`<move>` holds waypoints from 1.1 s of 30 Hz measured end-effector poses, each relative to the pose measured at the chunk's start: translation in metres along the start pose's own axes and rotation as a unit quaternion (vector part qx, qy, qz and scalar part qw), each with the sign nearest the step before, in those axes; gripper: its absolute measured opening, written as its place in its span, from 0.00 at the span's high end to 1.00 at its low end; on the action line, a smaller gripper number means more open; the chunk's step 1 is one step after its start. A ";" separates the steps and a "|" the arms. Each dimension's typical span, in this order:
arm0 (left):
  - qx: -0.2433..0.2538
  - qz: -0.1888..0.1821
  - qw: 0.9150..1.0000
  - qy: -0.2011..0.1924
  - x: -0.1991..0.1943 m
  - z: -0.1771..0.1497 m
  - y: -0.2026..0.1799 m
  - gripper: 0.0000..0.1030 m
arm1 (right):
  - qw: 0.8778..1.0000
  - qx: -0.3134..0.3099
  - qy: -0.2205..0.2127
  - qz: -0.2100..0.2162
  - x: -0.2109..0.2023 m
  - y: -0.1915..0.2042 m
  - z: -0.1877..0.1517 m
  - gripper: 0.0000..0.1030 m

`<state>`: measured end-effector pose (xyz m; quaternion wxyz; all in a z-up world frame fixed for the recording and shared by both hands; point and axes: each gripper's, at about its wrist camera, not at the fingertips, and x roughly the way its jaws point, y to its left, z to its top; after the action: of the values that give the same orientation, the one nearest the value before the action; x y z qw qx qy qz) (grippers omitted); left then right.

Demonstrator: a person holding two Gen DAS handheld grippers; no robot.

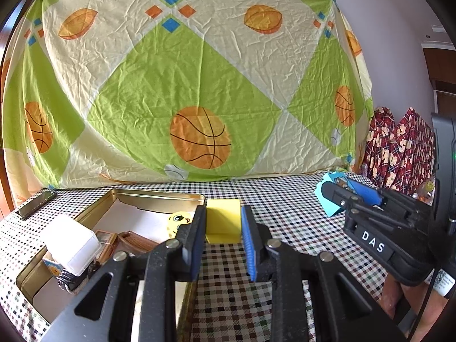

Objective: Organize rigid objects
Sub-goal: 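Carry the yellow block in the left tool and blue block in the right toward the tin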

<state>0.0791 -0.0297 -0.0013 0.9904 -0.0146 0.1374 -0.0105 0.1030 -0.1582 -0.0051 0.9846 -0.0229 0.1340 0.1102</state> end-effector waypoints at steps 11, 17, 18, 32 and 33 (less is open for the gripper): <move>-0.005 0.002 1.000 -0.005 -0.008 -0.001 0.005 0.77 | 1.000 -0.001 -0.003 0.016 -0.007 0.010 -0.001 0.67; -0.010 0.001 1.000 -0.006 -0.010 -0.002 0.009 0.77 | 1.000 -0.004 -0.003 0.027 -0.010 0.018 -0.003 0.67; -0.011 0.001 1.000 -0.007 -0.011 -0.002 0.010 0.77 | 1.000 -0.005 -0.003 0.029 -0.010 0.019 -0.003 0.67; -0.023 0.002 1.000 -0.017 -0.023 -0.004 0.021 0.77 | 0.999 -0.014 -0.009 0.048 -0.017 0.036 -0.004 0.67; -0.025 0.002 1.000 -0.017 -0.023 -0.005 0.023 0.77 | 0.999 -0.014 -0.009 0.048 -0.018 0.036 -0.005 0.67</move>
<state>0.0559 -0.0068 -0.0002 0.9919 -0.0392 0.1207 -0.0051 0.0771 -0.1272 -0.0053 0.9790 -0.0288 0.1242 0.1593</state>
